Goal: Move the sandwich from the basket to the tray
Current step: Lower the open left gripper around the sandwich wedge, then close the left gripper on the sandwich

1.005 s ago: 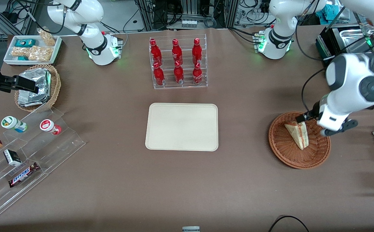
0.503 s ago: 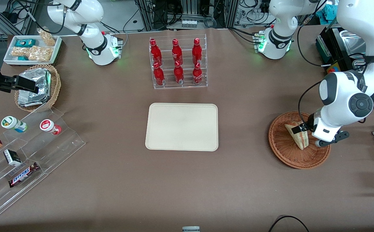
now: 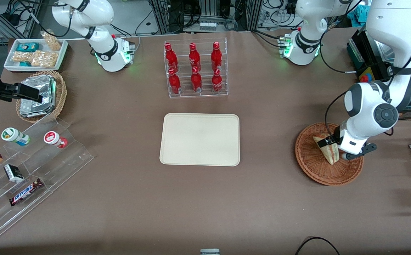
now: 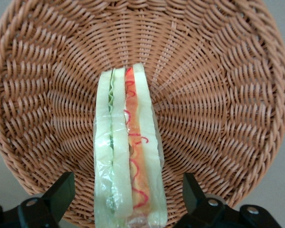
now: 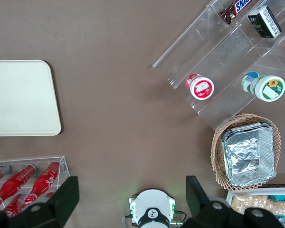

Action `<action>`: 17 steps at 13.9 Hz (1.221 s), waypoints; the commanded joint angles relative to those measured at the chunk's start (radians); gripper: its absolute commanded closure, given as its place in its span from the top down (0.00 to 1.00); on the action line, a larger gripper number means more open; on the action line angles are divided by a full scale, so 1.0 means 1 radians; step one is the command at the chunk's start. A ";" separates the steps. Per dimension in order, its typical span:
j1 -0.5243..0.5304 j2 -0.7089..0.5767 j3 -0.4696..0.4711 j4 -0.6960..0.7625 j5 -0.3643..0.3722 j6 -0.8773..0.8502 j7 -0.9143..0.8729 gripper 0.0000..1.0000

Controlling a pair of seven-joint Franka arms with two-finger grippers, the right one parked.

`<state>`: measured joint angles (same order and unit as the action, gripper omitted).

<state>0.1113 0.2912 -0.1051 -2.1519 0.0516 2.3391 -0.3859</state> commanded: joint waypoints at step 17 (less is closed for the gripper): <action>-0.016 -0.052 0.004 0.001 0.010 -0.055 -0.001 0.19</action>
<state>0.1082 0.2966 -0.0978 -2.1529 0.0516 2.3467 -0.3850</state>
